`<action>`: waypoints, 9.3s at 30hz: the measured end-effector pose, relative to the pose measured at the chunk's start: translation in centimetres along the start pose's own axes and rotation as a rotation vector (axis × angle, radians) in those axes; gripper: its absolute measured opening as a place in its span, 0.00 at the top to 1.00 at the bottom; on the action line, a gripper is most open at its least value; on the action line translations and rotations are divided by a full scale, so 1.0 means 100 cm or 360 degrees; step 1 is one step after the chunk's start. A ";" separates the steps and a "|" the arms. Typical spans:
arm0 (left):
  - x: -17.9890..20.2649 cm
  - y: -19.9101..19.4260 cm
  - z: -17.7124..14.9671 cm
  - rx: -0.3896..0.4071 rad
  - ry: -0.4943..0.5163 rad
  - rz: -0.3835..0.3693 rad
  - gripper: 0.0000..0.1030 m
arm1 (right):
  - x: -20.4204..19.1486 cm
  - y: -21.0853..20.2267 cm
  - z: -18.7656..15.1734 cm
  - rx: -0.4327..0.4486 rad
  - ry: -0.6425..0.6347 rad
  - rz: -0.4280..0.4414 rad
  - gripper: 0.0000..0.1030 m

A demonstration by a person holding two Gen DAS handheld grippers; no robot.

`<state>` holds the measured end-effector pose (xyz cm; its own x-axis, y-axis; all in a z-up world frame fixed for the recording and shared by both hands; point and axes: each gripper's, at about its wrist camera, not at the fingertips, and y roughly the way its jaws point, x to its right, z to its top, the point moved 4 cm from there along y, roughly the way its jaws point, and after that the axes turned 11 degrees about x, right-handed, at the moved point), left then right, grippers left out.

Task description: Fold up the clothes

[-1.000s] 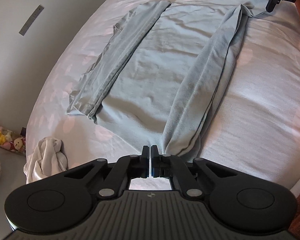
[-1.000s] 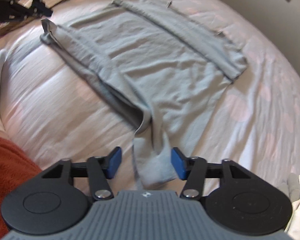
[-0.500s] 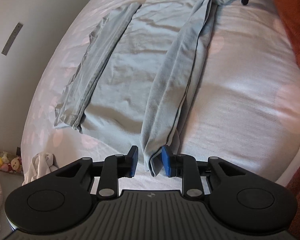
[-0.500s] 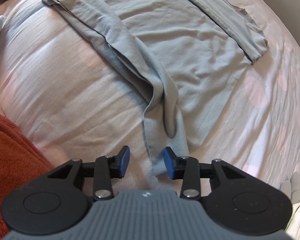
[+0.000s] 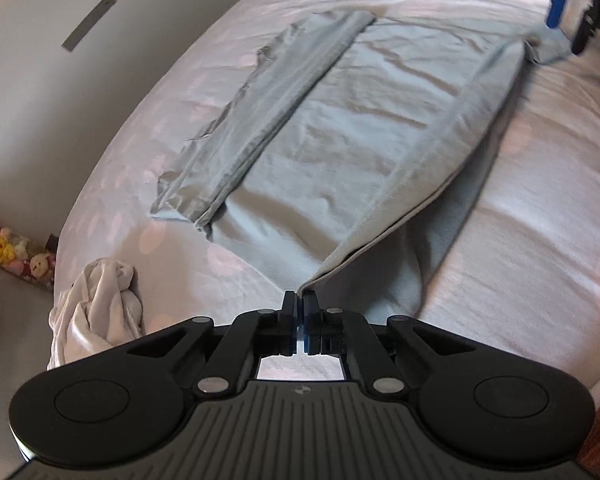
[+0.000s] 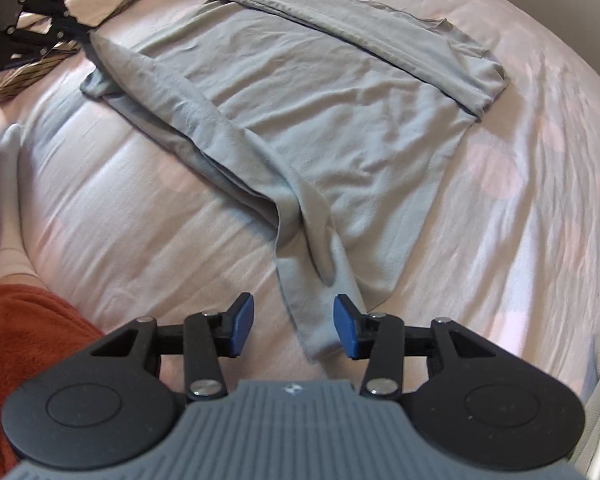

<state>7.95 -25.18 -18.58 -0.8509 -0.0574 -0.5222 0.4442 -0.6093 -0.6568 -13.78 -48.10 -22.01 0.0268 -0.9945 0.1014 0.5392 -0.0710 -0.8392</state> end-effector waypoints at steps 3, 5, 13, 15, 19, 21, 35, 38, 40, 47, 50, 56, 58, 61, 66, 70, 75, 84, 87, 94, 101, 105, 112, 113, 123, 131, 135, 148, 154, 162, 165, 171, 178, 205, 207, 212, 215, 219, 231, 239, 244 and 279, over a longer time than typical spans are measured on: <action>-0.006 0.001 0.000 -0.0007 -0.0036 0.0021 0.99 | -0.004 0.004 0.001 -0.0029 -0.0027 0.0044 0.54; -0.004 0.001 0.001 -0.0008 -0.0012 0.0025 0.99 | -0.005 0.012 0.001 -0.0076 -0.0055 0.0029 0.54; -0.008 0.004 -0.002 -0.0041 -0.0045 0.0057 0.99 | 0.005 0.026 0.000 -0.0149 -0.0050 -0.0110 0.54; -0.006 0.005 -0.003 -0.0052 -0.0029 0.0054 0.99 | 0.006 0.027 -0.001 -0.0163 -0.0059 -0.0110 0.54; -0.005 0.007 -0.004 -0.0077 -0.0011 0.0052 0.99 | -0.004 0.040 -0.001 -0.0214 -0.0276 -0.0130 0.49; -0.006 0.007 -0.004 -0.0078 -0.0011 0.0054 0.99 | -0.010 0.047 -0.002 -0.0217 -0.0418 -0.0157 0.43; -0.007 0.004 -0.003 -0.0067 -0.0030 0.0045 0.99 | 0.016 0.030 -0.007 -0.0098 -0.0303 -0.0222 0.88; -0.014 -0.004 -0.001 -0.0036 -0.0104 0.0020 0.99 | 0.025 0.011 -0.004 -0.0015 -0.0184 -0.0191 0.89; -0.018 -0.012 0.001 -0.0017 -0.0161 -0.0004 0.99 | 0.028 -0.005 -0.006 0.0053 -0.0078 -0.0150 0.90; -0.036 -0.040 0.001 0.0035 -0.0449 -0.0098 0.99 | 0.038 -0.042 -0.010 0.0261 0.0311 -0.0025 0.91; -0.035 -0.048 -0.001 0.0032 -0.0492 -0.0103 0.99 | 0.045 -0.057 -0.016 0.0377 0.0549 0.0026 0.92; -0.040 -0.063 0.000 0.0099 -0.0557 -0.0009 0.99 | 0.046 -0.081 -0.010 0.0544 0.0696 -0.0076 0.92; -0.047 -0.064 0.005 0.0122 -0.0583 0.0035 0.99 | 0.046 -0.089 -0.002 0.0584 0.0677 -0.0141 0.93; -0.062 -0.065 0.018 0.0152 -0.0616 0.0104 0.99 | 0.050 -0.098 0.015 0.0636 0.0656 -0.0218 0.93; -0.096 -0.062 0.043 0.0198 -0.0671 0.0197 0.99 | 0.064 -0.107 0.052 0.0687 0.0589 -0.0367 0.93; -0.125 -0.052 0.063 0.0225 -0.0689 0.0256 0.99 | 0.079 -0.110 0.083 0.0721 0.0530 -0.0459 0.93; -0.156 -0.031 0.085 0.0205 -0.0643 0.0309 0.99 | 0.105 -0.105 0.124 0.0752 0.0486 -0.0543 0.93; -0.212 0.049 0.118 0.0116 -0.0535 0.0327 0.99 | 0.171 -0.054 0.207 0.0722 0.0417 -0.0624 0.93; -0.223 0.091 0.120 0.0061 -0.0511 0.0292 0.99 | 0.198 -0.019 0.230 0.0671 0.0425 -0.0627 0.93; -0.236 0.202 0.100 -0.0112 -0.0538 0.0165 0.99 | 0.248 0.088 0.255 0.0496 0.0465 -0.0574 0.93; -0.237 0.268 0.070 -0.0190 -0.0629 0.0083 0.99 | 0.275 0.176 0.252 0.0368 0.0524 -0.0540 0.93; -0.238 0.284 0.058 -0.0175 -0.0676 0.0092 0.95 | 0.284 0.198 0.247 0.0361 0.0557 -0.0515 0.93; -0.257 0.272 0.039 -0.0140 -0.0872 0.0284 0.90 | 0.295 0.199 0.239 0.0421 0.0655 -0.0592 0.69; -0.260 0.264 0.037 -0.0129 -0.0917 0.0290 0.90 | 0.297 0.194 0.237 0.0435 0.0682 -0.0599 0.69; -0.206 0.171 0.014 -0.0075 -0.1089 0.0193 0.88 | 0.264 0.124 0.180 0.0513 0.0858 -0.0545 0.69; -0.130 0.118 -0.013 -0.0123 -0.1340 0.0144 0.82 | 0.196 0.084 0.099 0.0571 0.1152 -0.0504 0.64; -0.119 0.108 -0.031 -0.0079 -0.1642 0.0187 0.79 | 0.171 0.075 0.063 0.0672 0.1439 -0.0476 0.56; -0.098 0.113 -0.040 0.0028 -0.1806 0.0201 0.60 | 0.151 0.100 0.067 0.0741 0.1625 -0.0429 0.49; -0.087 0.118 -0.027 0.0037 -0.1670 0.0150 0.87 | 0.144 0.109 0.085 0.0623 0.1406 -0.0519 0.65; -0.083 0.113 -0.015 -0.0028 -0.1337 0.0270 0.97 | 0.130 0.111 0.110 0.0473 0.1100 -0.0731 0.86; -0.077 0.115 -0.013 -0.0057 -0.1220 0.0290 0.97 | 0.130 0.112 0.109 0.0418 0.1050 -0.0757 0.86; -0.079 0.111 -0.016 -0.0088 -0.1204 0.0320 0.96 | 0.128 0.101 0.109 0.0375 0.0970 -0.0786 0.85; -0.087 0.102 -0.028 -0.0170 -0.1212 0.0430 0.96 | 0.142 0.079 0.080 0.0317 0.1067 -0.0893 0.85; -0.006 0.111 0.007 -0.0039 -0.0119 0.0339 0.70 | 0.064 0.103 0.089 0.0187 -0.0178 -0.0648 0.60; -0.004 0.116 0.007 -0.0048 -0.0070 0.0357 0.70 | 0.062 0.110 0.088 0.0175 -0.0361 -0.0729 0.59; 0.003 0.127 0.006 0.0043 0.0079 0.0433 0.70 | 0.065 0.119 0.090 0.0189 -0.0557 -0.0679 0.58; 0.007 0.133 0.008 0.0077 0.0200 0.0468 0.70 | 0.068 0.121 0.091 0.0209 -0.0614 -0.0699 0.56; 0.005 0.140 0.009 0.0112 0.0239 0.0472 0.70 | 0.066 0.128 0.092 0.0230 -0.0726 -0.0726 0.57; 0.004 0.145 0.008 -0.0062 0.0478 0.0513 0.70 | 0.066 0.138 0.094 0.0293 -0.1036 -0.0718 0.70; -0.005 0.153 0.003 -0.0035 0.0402 0.0552 0.70 | 0.060 0.139 0.098 0.0274 -0.1119 -0.0669 0.70; -0.007 0.150 0.007 -0.0017 0.0265 0.0541 0.82 | 0.062 0.154 0.110 0.0220 -0.1082 -0.0757 0.84; 0.038 -0.023 0.016 -0.0113 0.0294 0.0293 0.97 | -0.005 -0.013 0.090 0.0310 -0.0919 -0.0648 0.95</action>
<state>3.27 -25.27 -18.16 -0.6911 -0.0126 -0.7226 0.6109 -0.5445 -0.5748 -6.93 -46.84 -16.16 0.2030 -0.6892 0.6956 0.7394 -0.3578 -0.5704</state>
